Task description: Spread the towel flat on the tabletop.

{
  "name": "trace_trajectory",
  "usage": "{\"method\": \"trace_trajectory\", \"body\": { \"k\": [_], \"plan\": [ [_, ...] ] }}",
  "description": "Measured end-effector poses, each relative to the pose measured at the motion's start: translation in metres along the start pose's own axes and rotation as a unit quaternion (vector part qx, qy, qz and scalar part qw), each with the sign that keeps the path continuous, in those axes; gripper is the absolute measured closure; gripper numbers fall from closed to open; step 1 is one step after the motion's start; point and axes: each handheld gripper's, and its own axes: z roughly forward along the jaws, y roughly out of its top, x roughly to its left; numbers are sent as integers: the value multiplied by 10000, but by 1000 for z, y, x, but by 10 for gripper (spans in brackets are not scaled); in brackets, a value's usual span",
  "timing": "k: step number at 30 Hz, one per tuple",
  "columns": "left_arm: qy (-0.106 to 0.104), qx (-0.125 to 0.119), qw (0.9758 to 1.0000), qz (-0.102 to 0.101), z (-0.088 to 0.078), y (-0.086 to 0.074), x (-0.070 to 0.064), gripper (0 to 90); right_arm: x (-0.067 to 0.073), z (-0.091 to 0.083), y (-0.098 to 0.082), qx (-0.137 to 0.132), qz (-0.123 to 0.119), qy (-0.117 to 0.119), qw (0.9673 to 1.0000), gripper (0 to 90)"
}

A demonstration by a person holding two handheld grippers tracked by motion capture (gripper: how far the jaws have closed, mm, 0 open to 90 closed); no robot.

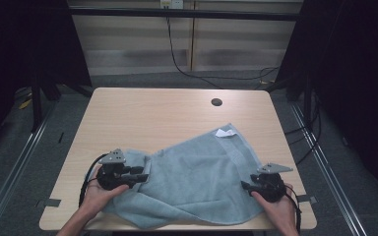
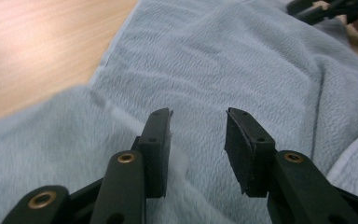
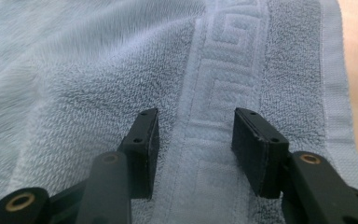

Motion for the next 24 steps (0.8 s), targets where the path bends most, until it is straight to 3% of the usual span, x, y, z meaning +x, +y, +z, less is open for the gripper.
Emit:
{"method": "trace_trajectory", "body": {
  "k": [5,9,10,11,14,15,17,19,21,24],
  "plan": [
    [62,-54,10000,16,1,14,7,601,-20,28,28,-42,-72,-78,9999,507],
    [106,-52,9999,-81,2,15,17,603,-33,50,49,-155,-60,-85,9998,496],
    [88,-76,9999,-126,1,15,19,605,-37,62,60,-182,-70,-73,9998,486],
    [87,-99,9998,-138,1,16,20,605,-37,62,60,-182,-70,-73,9998,486],
    [167,-84,9998,-101,6,18,23,616,-40,81,78,-268,45,6,9996,393],
    [157,-60,9998,-107,11,18,24,617,-38,88,84,-244,89,35,9997,378],
    [254,172,9995,-61,26,18,25,623,-29,104,101,-140,-98,-14,9999,345],
    [204,474,9987,-45,37,11,26,627,-26,105,106,-107,-160,21,9998,358],
    [202,712,9972,-56,43,4,26,628,-13,97,108,-239,-304,164,9991,379],
    [196,826,9963,-134,41,-2,23,627,-4,86,106,-289,-484,162,9983,391]
  ]
}}
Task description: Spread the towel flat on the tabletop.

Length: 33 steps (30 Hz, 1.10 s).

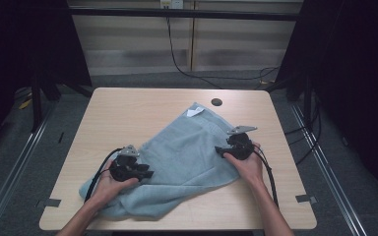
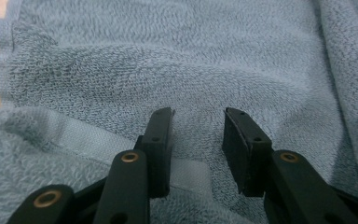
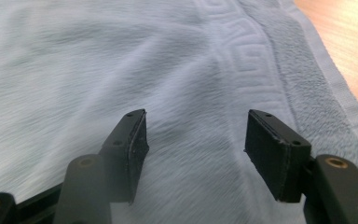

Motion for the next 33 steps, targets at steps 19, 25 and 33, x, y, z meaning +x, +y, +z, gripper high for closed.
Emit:
{"method": "trace_trajectory", "body": {
  "k": [19,25,33],
  "plan": [
    [-361,-581,9976,46,-39,10,-12,560,46,-56,-69,254,-191,603,9977,581],
    [-202,-709,9971,-165,-49,3,3,570,18,-41,-58,163,-309,419,9985,580],
    [-167,-743,9969,-194,-42,2,7,557,-34,-13,-37,-2,170,0,9999,581]
  ]
}}
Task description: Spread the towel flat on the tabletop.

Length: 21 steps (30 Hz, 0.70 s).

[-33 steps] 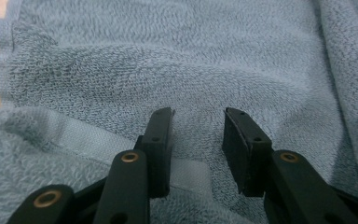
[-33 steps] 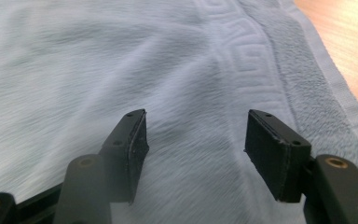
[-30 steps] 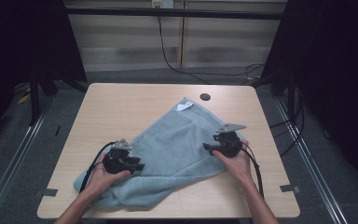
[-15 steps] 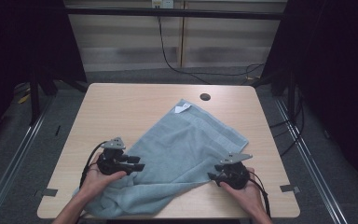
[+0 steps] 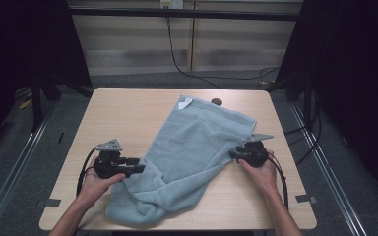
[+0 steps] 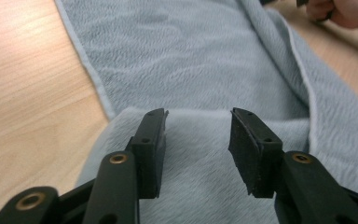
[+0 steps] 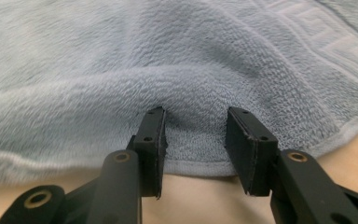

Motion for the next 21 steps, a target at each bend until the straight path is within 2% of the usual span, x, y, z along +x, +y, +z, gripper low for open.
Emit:
{"method": "trace_trajectory", "body": {
  "k": [2,4,6,7,8,9,11,12,13,15,16,17,18,19,20,21],
  "plan": [
    [44,-21,10000,-44,4,-2,3,533,-7,5,6,20,55,-72,10000,579],
    [228,-75,9996,-153,5,-6,9,505,-12,11,13,119,117,-188,9997,569],
    [263,-118,9991,-304,1,-9,16,480,-12,12,17,180,147,-268,9994,494],
    [329,-163,9986,-385,-2,-11,20,471,-12,12,18,171,153,-259,9994,478],
    [325,-209,9982,-468,-5,-13,25,469,-10,10,18,110,192,-152,9996,477],
    [309,-241,9979,-512,-7,-16,29,458,-5,7,18,40,214,-47,9998,477],
    [272,-191,9977,-585,-3,-20,32,439,9,0,22,-100,38,69,9999,477],
    [261,-103,9981,-557,1,-20,32,426,27,-9,27,-285,-12,252,9993,477],
    [299,35,9985,-467,7,-20,30,426,27,-9,27,-285,-12,252,9993,477],
    [402,246,9981,-407,17,-21,27,432,49,-18,29,-439,-203,623,9969,470],
    [452,245,9982,-311,22,-22,25,432,49,-18,29,-439,-203,623,9969,470],
    [476,235,9982,-290,23,-21,24,466,58,-19,27,-413,-260,700,9964,469],
    [450,263,9984,-208,22,-21,24,566,62,-19,25,-354,-301,767,9960,465],
    [383,291,9988,-67,22,-21,23,783,68,-19,22,-276,-373,796,9957,463],
    [376,349,9987,22,24,-22,21,842,72,-18,18,-221,-418,801,9957,463],
    [402,339,9986,12,24,-22,20,876,74,-17,14,-110,-466,797,9957,462]
  ]
}}
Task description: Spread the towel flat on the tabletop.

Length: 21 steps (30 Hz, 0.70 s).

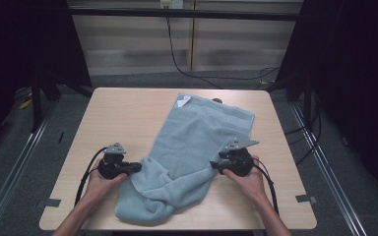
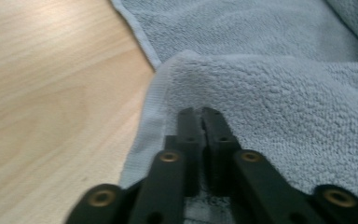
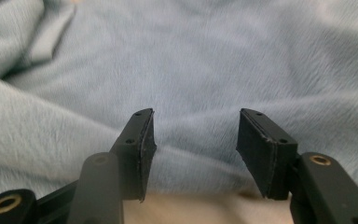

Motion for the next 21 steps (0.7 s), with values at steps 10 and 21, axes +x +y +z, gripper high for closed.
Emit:
{"method": "trace_trajectory", "body": {
  "k": [10,21],
  "plan": [
    [-757,-599,9953,67,-21,13,-26,900,-21,15,-13,165,254,-112,9995,435],
    [-563,-277,9979,-136,-12,2,-15,767,-44,-1,-11,193,372,-752,9963,470]
  ]
}}
